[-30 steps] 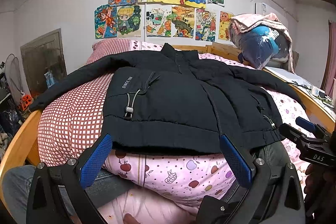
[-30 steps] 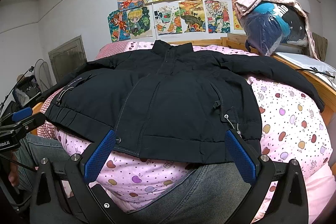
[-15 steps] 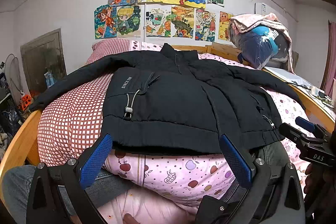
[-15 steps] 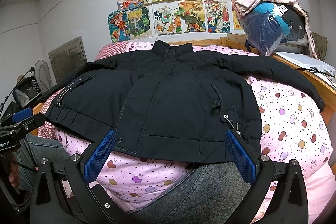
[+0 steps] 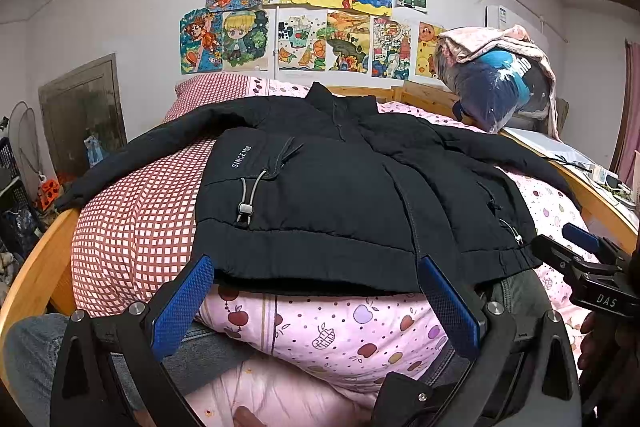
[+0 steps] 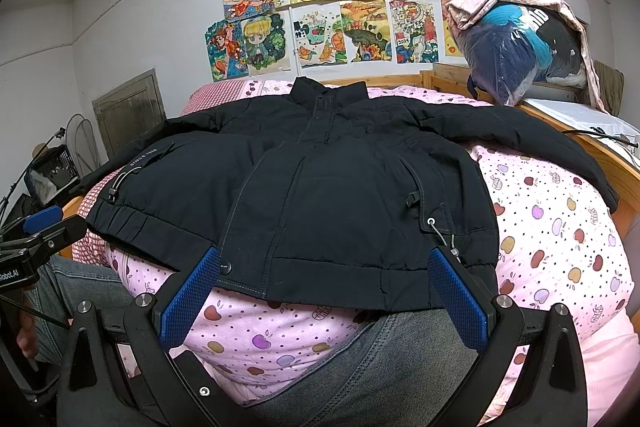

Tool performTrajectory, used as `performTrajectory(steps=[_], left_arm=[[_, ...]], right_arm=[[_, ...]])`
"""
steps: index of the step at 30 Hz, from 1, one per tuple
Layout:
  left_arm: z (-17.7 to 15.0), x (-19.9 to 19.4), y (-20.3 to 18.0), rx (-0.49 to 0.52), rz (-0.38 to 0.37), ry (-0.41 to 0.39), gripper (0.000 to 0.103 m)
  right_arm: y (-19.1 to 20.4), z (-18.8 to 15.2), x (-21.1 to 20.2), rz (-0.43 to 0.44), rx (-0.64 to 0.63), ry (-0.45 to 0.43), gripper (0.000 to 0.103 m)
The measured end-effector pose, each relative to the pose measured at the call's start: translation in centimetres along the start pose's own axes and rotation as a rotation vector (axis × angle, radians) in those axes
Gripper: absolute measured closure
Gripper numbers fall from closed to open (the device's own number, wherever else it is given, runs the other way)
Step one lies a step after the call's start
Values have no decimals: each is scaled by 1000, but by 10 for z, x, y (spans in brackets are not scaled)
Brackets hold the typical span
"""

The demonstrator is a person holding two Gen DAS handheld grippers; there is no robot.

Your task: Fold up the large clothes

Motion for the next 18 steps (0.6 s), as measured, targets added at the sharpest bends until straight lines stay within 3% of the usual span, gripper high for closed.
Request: performTrajectory(steps=[18], left_arm=[[0,0,0,-1,0,2,0]], right_arm=[[-1,-1,0,2,2,3,1]])
Point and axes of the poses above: each gripper's, at about its wrist camera, not at the fingertips, and x roughly the way its jaws point, y to its left, z to its top, the point moved 8 cm from there along x, roughly the way its jaws point, and after that the axes turned 15 degrees about z, right-handed, at the moved point
